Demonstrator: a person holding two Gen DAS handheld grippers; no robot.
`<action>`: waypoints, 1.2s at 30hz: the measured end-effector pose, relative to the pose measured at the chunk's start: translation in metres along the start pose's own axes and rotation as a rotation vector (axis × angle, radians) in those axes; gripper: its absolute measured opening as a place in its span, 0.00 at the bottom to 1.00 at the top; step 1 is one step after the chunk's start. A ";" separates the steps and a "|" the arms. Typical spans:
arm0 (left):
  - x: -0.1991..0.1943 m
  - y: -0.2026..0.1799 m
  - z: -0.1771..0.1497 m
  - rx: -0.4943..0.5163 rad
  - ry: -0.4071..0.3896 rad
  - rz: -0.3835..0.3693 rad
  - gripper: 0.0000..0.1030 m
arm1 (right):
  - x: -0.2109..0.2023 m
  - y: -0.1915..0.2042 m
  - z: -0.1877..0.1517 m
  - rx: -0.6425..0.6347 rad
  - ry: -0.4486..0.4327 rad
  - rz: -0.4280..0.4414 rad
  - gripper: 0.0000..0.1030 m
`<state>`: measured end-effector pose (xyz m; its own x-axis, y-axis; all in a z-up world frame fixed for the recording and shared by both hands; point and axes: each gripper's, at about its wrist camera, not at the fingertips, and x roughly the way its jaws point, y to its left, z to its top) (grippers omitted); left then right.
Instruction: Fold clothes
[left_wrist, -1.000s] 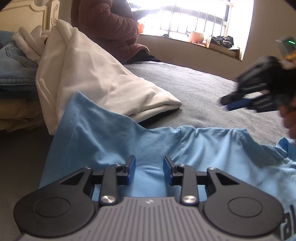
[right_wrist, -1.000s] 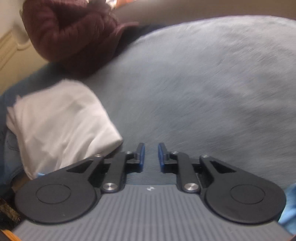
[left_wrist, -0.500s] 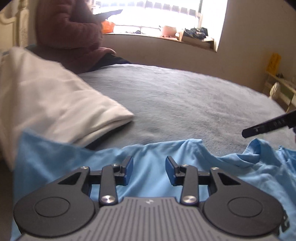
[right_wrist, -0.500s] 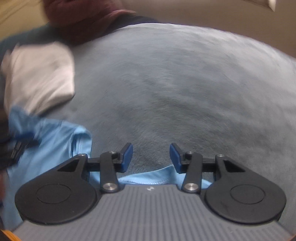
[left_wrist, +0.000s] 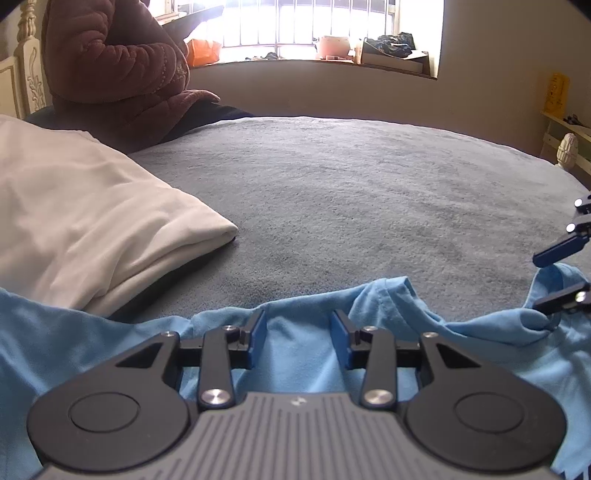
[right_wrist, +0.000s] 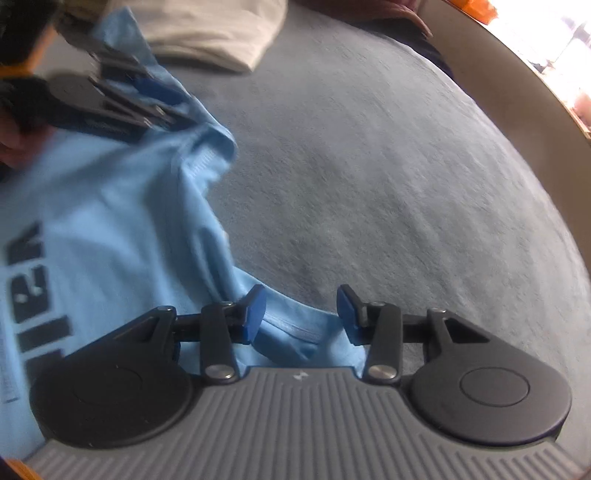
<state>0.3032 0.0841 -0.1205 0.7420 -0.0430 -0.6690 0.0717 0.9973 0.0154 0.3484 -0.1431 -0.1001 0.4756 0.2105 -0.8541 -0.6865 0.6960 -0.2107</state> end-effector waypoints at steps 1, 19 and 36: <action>0.000 -0.001 -0.001 0.003 -0.004 0.005 0.40 | -0.001 -0.001 0.000 -0.009 -0.002 0.009 0.40; -0.001 -0.005 -0.009 -0.047 -0.091 0.148 0.42 | 0.001 0.013 -0.020 0.151 -0.067 -0.274 0.00; -0.002 -0.001 -0.010 -0.086 -0.093 0.146 0.42 | -0.006 -0.027 -0.004 0.584 -0.280 -0.157 0.24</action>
